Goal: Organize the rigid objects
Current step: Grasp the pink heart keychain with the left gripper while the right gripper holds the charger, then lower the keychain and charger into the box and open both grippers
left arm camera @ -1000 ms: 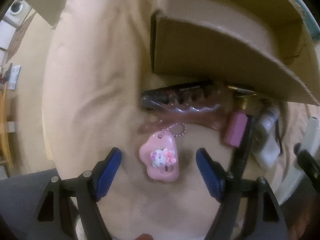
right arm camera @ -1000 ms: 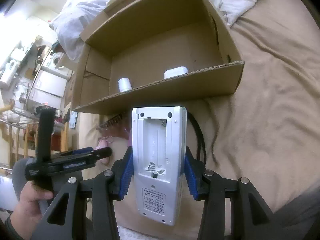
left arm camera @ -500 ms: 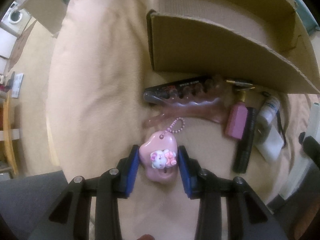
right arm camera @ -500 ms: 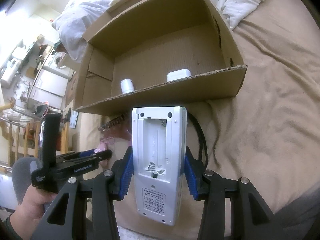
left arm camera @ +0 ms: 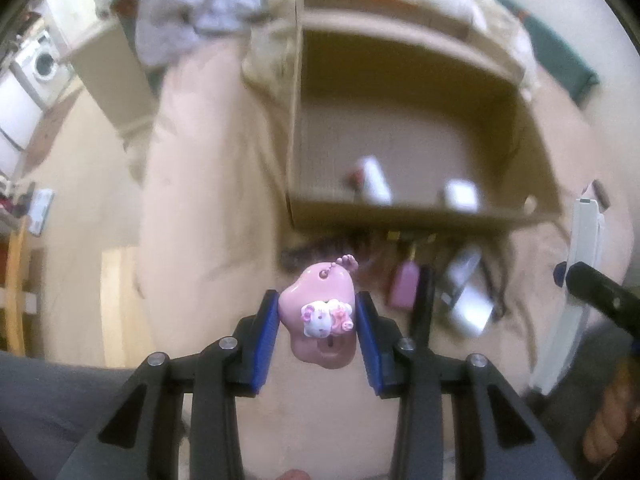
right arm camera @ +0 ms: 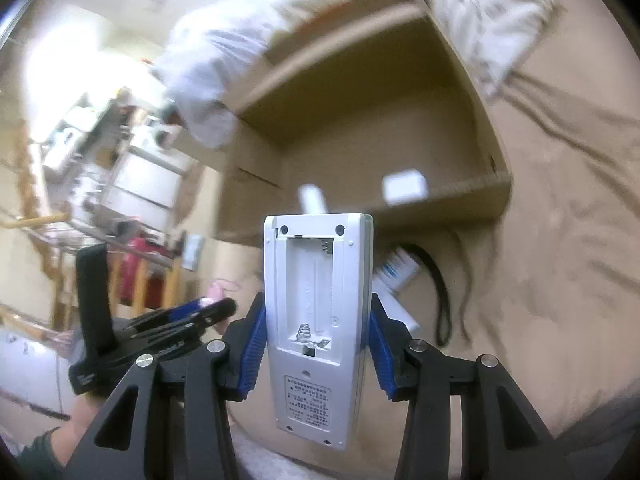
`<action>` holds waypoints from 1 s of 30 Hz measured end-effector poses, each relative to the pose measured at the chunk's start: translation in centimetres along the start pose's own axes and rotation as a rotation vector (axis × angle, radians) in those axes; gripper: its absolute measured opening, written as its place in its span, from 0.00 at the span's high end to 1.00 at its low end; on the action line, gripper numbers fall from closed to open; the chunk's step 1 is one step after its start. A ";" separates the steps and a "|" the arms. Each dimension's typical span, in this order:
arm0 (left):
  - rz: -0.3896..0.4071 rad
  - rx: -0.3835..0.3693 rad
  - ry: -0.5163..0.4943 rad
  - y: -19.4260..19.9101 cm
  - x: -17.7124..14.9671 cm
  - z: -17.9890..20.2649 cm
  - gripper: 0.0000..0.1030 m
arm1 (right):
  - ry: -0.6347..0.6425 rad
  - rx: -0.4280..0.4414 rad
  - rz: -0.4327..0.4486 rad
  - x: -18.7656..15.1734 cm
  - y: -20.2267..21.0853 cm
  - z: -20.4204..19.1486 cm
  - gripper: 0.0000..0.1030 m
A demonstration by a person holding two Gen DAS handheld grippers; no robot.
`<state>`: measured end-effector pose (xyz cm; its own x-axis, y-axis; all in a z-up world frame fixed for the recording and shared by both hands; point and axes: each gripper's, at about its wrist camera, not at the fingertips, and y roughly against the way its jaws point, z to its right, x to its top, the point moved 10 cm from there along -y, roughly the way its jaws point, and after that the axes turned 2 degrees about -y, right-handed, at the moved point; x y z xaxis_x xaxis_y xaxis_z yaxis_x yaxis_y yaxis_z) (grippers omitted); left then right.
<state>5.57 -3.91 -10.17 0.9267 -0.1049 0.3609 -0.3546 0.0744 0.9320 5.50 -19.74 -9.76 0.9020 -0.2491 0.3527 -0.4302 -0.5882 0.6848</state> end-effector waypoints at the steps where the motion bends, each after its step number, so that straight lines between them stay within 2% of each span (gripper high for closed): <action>1: 0.021 -0.004 -0.002 0.8 0.9 -0.3 0.67 | 0.008 0.014 0.019 0.5 0.6 -0.5 0.53; 6: 0.082 -0.037 0.004 2.7 4.7 -0.5 0.67 | 0.023 0.084 0.069 3.3 2.4 -2.2 0.53; 10: 0.120 -0.037 -0.015 3.3 8.2 0.3 0.67 | 0.038 0.087 0.093 6.1 3.0 -2.7 0.53; 17: 0.101 -0.047 -0.032 0.6 12.7 1.2 0.67 | 0.029 0.037 0.099 10.9 1.4 -1.0 0.53; 23: 0.071 -0.017 -0.086 -3.6 13.7 2.8 0.67 | 0.018 -0.041 0.089 13.2 -1.3 1.7 0.53; 30: 0.003 -0.009 -0.119 -8.3 12.9 3.3 0.67 | 0.019 -0.088 0.044 12.9 -4.2 3.7 0.53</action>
<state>20.07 -9.19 -13.16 0.9042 -0.2216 0.3650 -0.3552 0.0842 0.9310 19.10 -23.33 -10.46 0.8816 -0.2577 0.3953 -0.4717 -0.5072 0.7213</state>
